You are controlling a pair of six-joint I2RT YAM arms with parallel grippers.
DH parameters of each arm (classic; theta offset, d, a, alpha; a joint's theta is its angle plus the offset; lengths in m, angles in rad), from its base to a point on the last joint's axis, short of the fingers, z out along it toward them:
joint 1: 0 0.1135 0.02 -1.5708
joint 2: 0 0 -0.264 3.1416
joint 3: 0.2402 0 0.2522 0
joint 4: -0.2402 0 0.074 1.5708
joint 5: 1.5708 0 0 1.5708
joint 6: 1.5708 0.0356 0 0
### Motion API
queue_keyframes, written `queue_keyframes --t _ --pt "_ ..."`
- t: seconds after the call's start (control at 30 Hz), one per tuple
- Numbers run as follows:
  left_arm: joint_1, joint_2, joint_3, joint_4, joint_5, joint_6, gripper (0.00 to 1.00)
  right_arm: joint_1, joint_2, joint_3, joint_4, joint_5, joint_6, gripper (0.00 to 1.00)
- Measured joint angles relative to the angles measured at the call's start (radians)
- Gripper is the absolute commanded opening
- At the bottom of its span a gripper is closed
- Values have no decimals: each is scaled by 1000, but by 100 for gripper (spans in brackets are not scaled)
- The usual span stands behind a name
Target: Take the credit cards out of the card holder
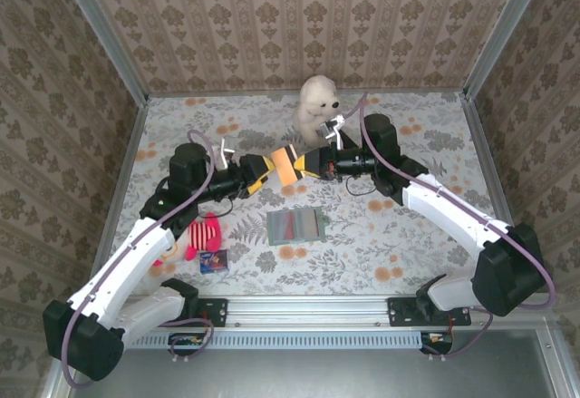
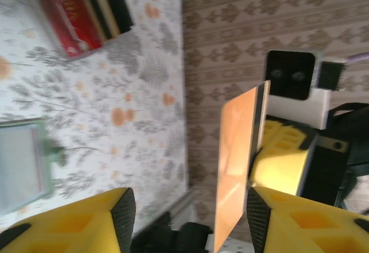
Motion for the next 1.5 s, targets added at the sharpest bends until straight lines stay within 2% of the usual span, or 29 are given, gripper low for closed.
queue_keyframes --t 0.23,0.43,0.57,0.73,1.03,1.5 --pt "0 64 20 -205 -121 140 86 -42 -21 66 -360 247 -335 0" --pt "0 176 17 -243 -205 226 100 -84 -14 123 -508 444 -558 0" --pt "-1 254 27 -249 -260 279 100 -111 37 197 -543 523 -690 0" --pt "-2 349 81 -249 -315 332 100 -130 177 328 -584 596 -854 0" --pt "-2 406 122 -248 -362 419 100 -139 392 473 -648 664 -1065 0" --pt "35 519 161 -247 -376 480 100 -201 620 637 -690 773 -1222 0"
